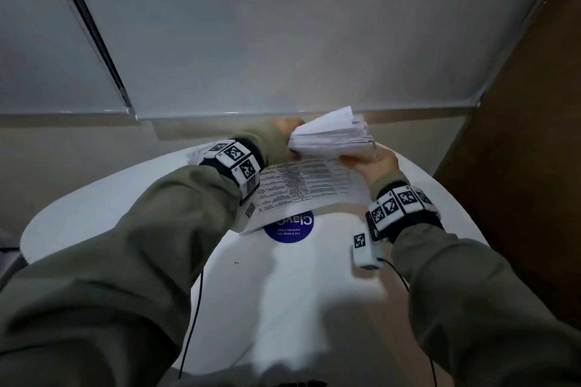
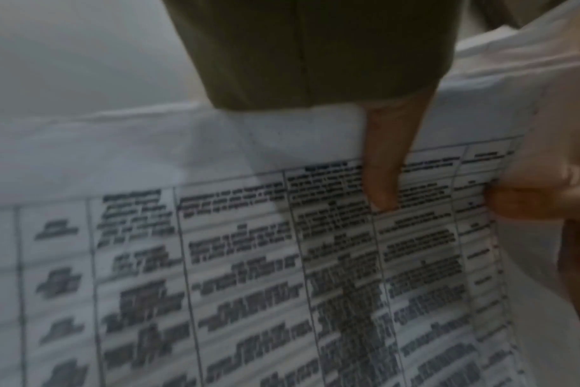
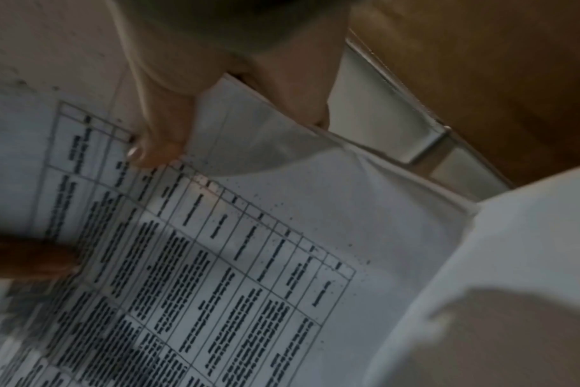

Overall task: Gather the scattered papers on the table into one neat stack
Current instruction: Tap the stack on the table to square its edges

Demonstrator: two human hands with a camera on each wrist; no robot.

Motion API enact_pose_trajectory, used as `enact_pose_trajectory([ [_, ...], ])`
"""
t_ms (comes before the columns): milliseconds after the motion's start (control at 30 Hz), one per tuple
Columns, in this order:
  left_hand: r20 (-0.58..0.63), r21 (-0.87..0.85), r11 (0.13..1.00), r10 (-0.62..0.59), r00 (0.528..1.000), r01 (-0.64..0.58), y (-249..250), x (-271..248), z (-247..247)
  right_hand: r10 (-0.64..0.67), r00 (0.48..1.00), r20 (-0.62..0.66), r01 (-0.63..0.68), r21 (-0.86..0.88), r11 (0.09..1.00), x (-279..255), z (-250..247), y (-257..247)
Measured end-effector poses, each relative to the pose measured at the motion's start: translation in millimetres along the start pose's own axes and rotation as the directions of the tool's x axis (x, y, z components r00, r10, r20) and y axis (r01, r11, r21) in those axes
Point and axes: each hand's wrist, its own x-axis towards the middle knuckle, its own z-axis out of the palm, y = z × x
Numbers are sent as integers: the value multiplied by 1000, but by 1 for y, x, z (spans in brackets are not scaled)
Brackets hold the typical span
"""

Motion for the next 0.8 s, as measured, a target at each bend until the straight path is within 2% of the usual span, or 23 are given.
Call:
enact_pose_trajectory([
  [67,-46,-16,999,-35,998,34,-4,3,2,-77,995,-67,76,-15,997,2,3,-12],
  [133,-123,-190,979,-103,987,79,-8,3,2,-246,946,-211,211,-174,962,7,4,-18],
  [167,-157,-337,936,-165,974,104,-11,1,1,-324,898,-298,251,-256,933,11,2,-19],
  [200,-183,-496,860,-238,954,120,-17,-1,-1,-332,854,-400,239,-265,934,14,-2,-18],
  [233,-193,-635,762,-315,929,126,-22,-6,-5,-288,823,-489,212,-206,955,16,-6,-16],
  [267,-184,-739,662,-381,906,128,-28,-10,-7,-177,838,-517,149,-95,984,16,-9,-14],
  [300,-163,-805,579,-424,891,129,-33,-14,-8,-75,875,-478,89,7,996,19,-9,-10],
  [367,-83,-882,444,-477,875,159,-40,-20,-6,76,981,-181,-39,201,979,18,-3,-7],
  [400,-48,-894,408,-495,868,183,-39,-23,-4,100,994,-37,-87,257,963,16,1,-7],
  [433,-21,-885,408,-515,857,223,-38,-25,-1,92,996,19,-93,271,958,18,4,-7],
  [500,11,-792,513,-529,848,331,-29,-33,-3,47,998,-39,-38,209,977,29,7,-2],
  [533,-16,-729,577,-551,834,368,-27,-34,-2,11,996,-89,3,159,987,34,8,0],
  [567,-37,-729,578,-568,822,366,-27,-32,-1,-23,991,-129,37,106,994,32,11,-5],
  [633,-31,-808,492,-585,810,325,-22,-32,0,-86,977,-193,98,55,994,19,18,-16],
  [700,-68,-861,443,-590,805,252,-24,-36,6,-110,968,-225,127,63,990,13,22,-14],
  [800,-61,-905,381,-555,830,188,-26,-44,20,-129,971,-201,146,73,987,8,24,1],
])
